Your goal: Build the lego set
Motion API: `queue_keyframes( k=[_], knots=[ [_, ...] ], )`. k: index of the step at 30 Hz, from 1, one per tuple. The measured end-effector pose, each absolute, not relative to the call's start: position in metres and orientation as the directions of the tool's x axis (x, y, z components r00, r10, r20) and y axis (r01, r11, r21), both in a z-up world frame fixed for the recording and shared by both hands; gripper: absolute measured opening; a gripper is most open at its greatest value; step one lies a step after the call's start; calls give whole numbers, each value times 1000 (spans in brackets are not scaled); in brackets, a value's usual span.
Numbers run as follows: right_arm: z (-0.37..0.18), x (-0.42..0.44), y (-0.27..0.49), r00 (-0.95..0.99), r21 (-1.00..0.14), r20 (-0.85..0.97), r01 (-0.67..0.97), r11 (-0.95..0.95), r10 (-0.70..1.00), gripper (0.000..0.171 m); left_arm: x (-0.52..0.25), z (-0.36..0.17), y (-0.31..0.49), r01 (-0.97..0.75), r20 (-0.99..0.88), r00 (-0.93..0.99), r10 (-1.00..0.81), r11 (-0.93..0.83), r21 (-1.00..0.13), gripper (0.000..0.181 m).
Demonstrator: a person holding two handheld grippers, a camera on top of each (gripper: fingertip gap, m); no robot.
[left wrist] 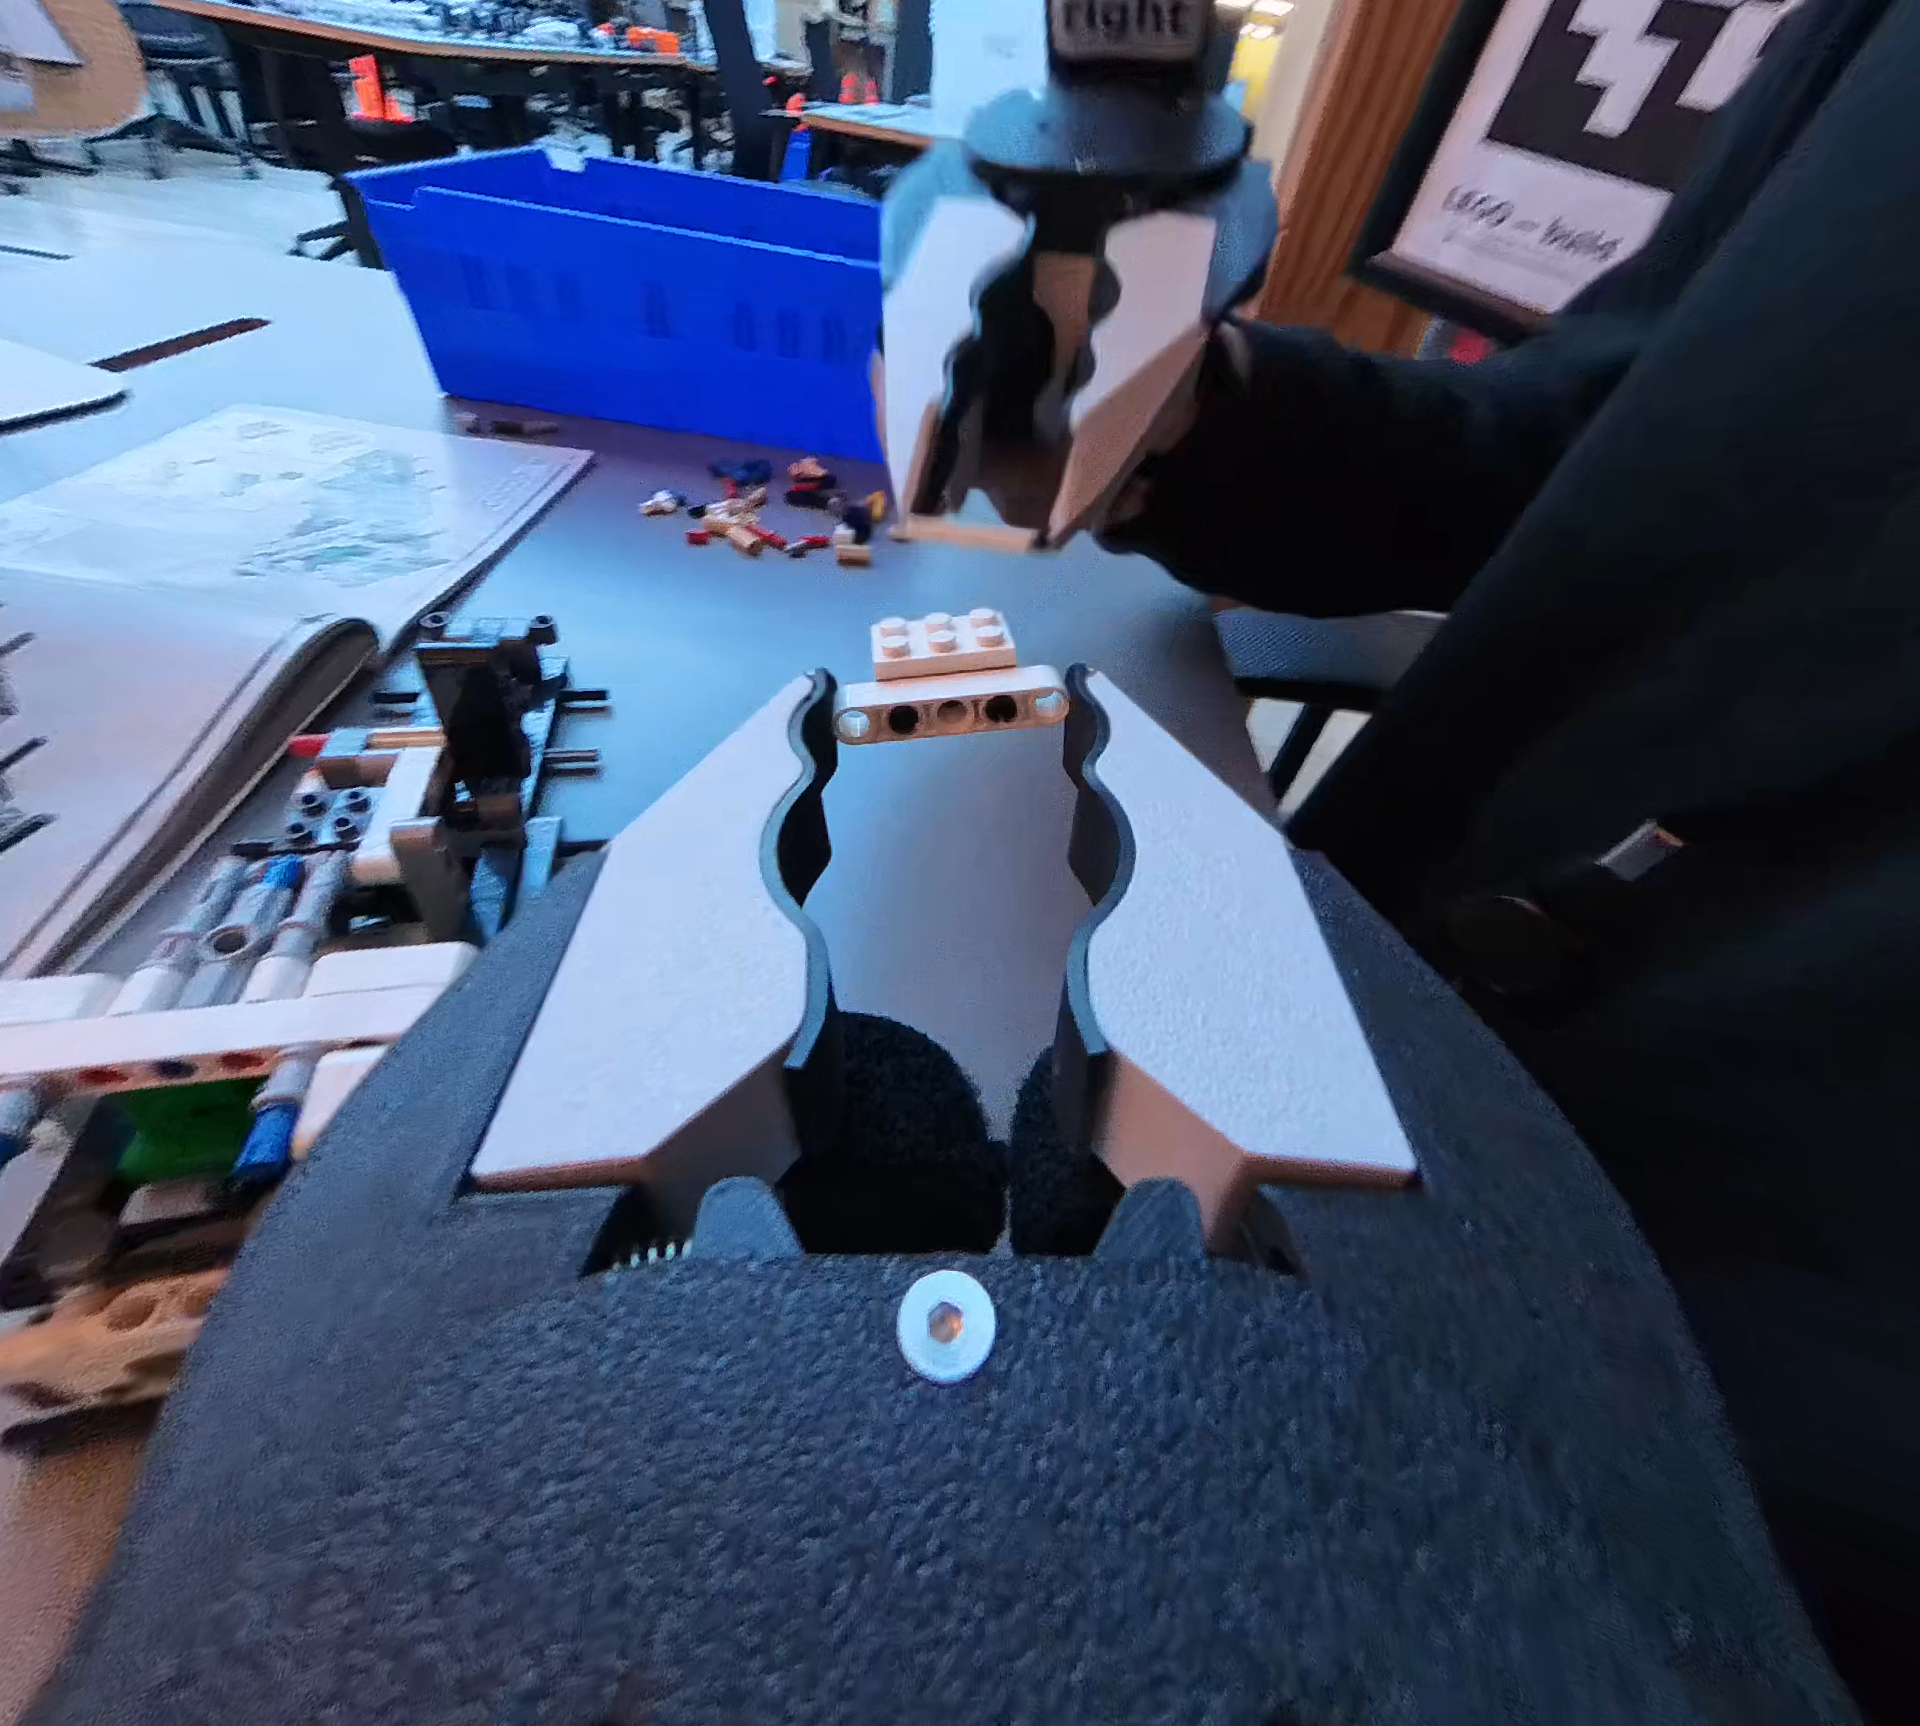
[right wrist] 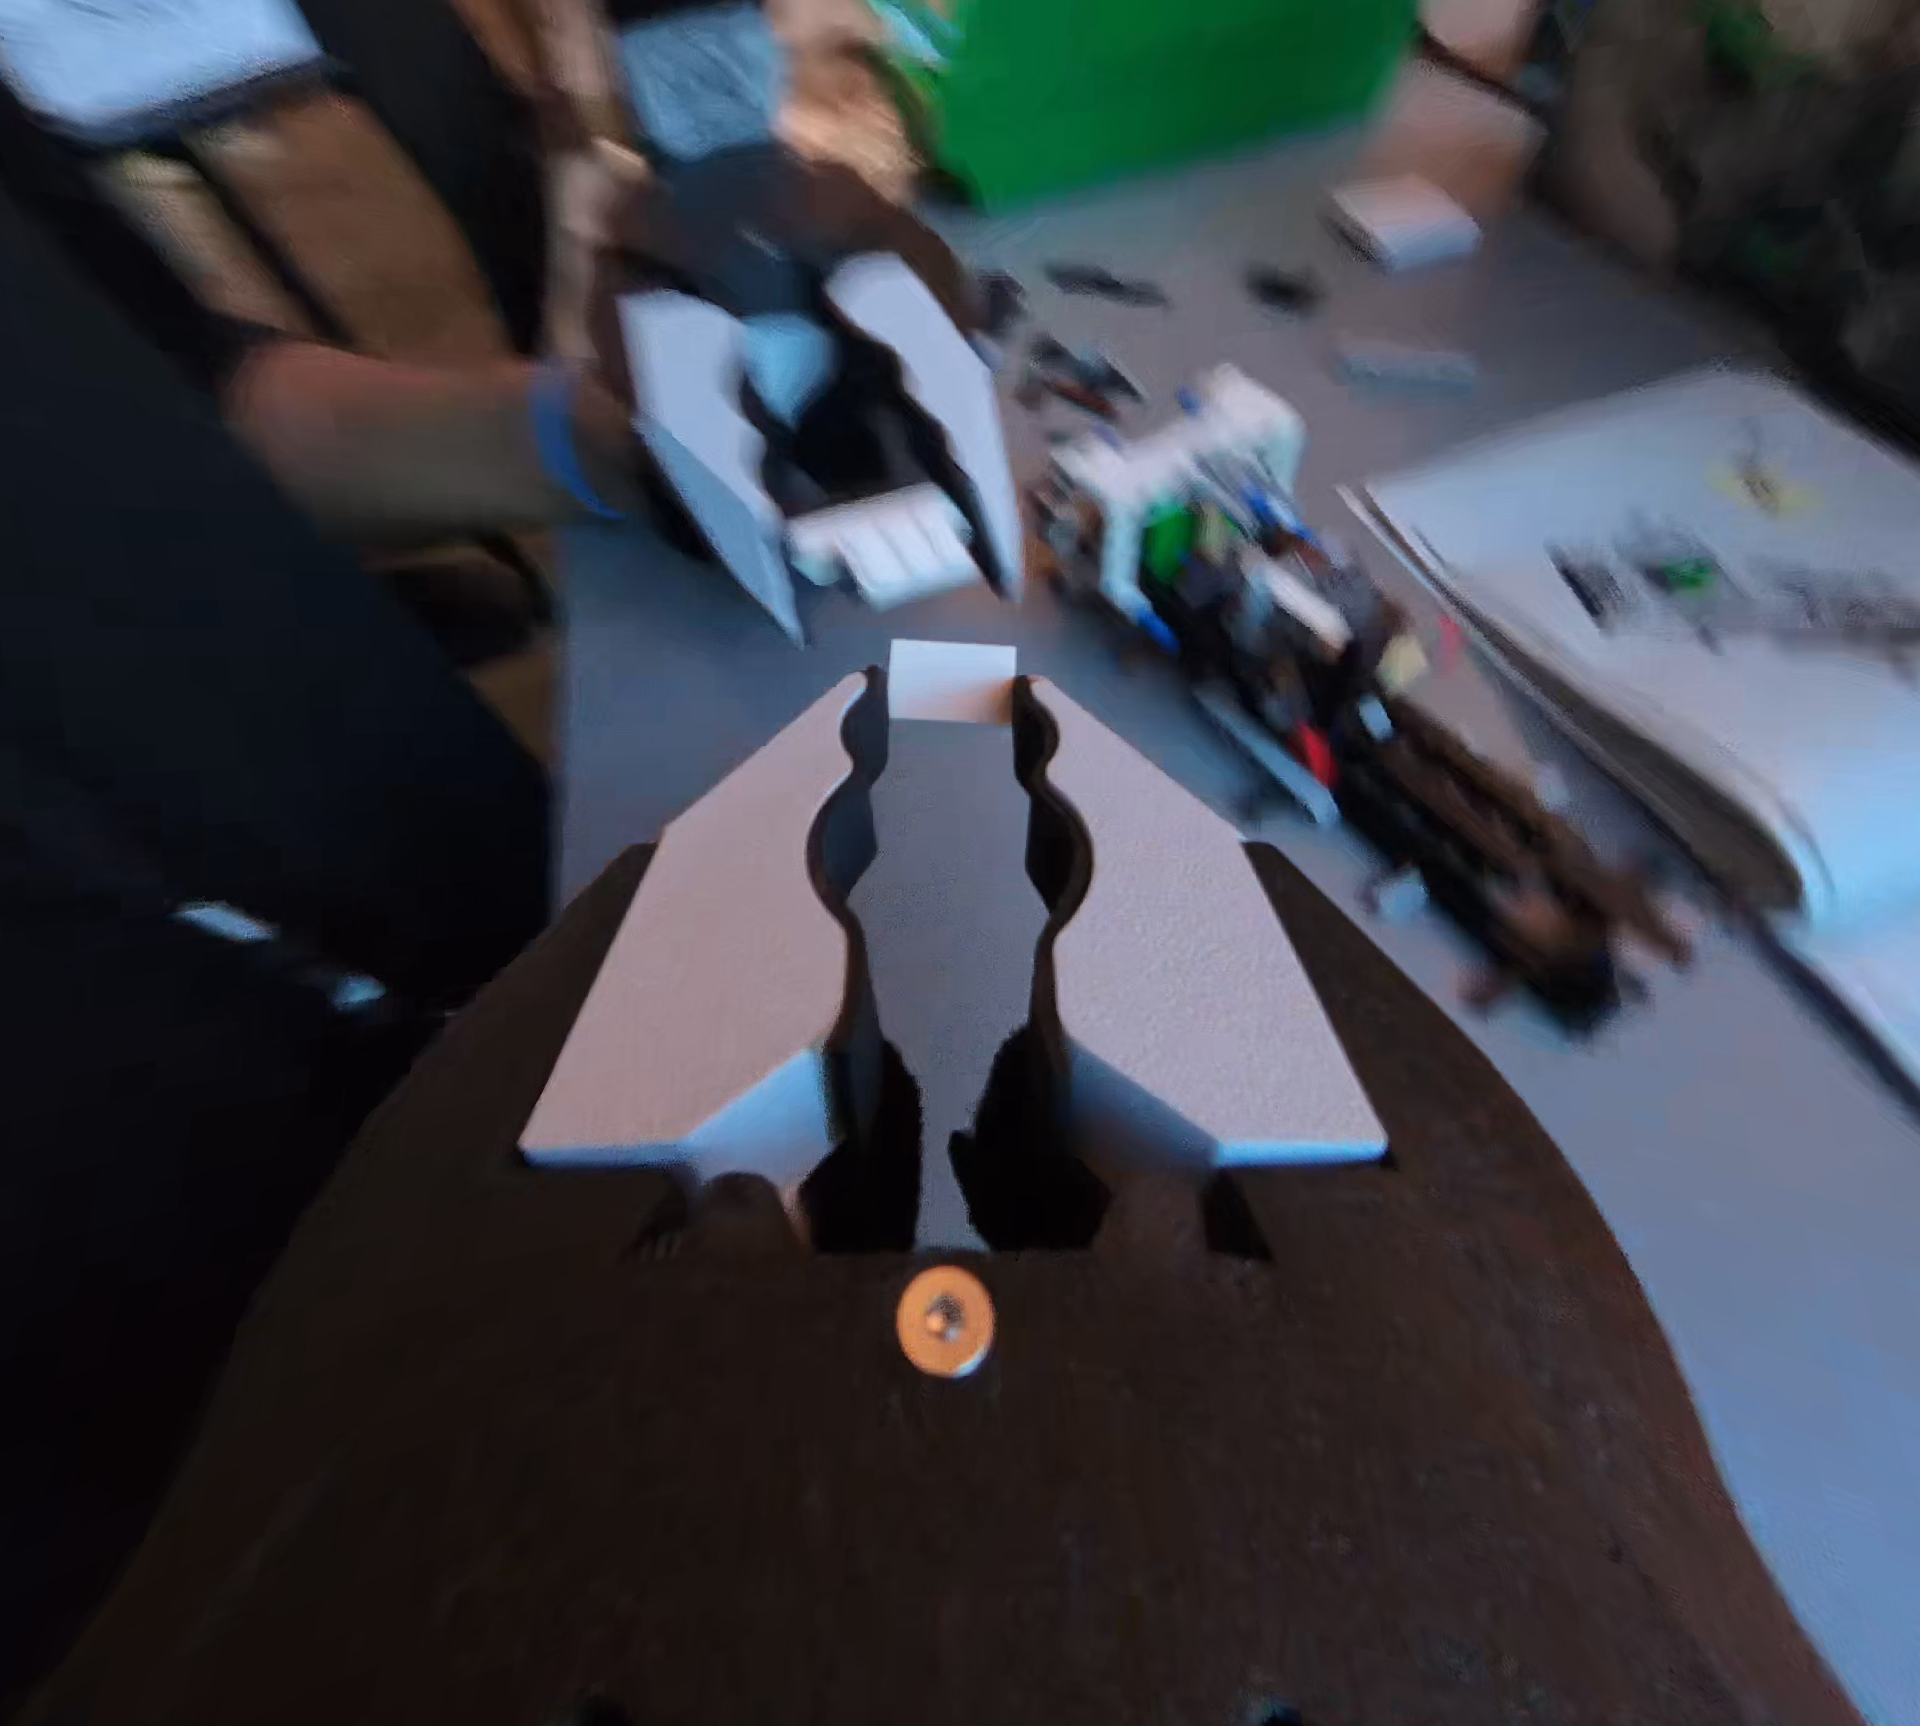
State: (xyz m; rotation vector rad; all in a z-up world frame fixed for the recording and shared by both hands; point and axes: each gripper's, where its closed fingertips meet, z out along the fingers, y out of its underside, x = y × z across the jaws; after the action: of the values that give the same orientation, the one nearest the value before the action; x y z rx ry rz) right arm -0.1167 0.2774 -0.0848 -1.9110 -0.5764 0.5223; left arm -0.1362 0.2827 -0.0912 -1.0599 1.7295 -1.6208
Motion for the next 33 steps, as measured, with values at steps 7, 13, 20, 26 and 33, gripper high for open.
queue_keyframes(
  k=[7,13,20,26,33],
  knots=[
    [-56,-153,279,588,-864,-14,401,-306,809,23,-142,-76,272,-96,67,-599,-798,-12,-995,44],
    [-67,-153,277,552,-802,-1,498,-331,834,23,-143,-81,265,-97,23,-607,-794,45,-994,43],
    [-70,-153,270,495,-773,-22,543,-329,869,23,-147,-79,260,-99,37,-633,-773,33,-995,43],
    [-65,-153,270,472,-756,2,578,-307,882,24,-147,-73,260,-69,20,-630,-776,30,-997,44],
    [-64,-153,273,458,-726,26,619,-299,888,25,-147,-61,263,-29,16,-628,-778,3,-1000,44]
  ],
)
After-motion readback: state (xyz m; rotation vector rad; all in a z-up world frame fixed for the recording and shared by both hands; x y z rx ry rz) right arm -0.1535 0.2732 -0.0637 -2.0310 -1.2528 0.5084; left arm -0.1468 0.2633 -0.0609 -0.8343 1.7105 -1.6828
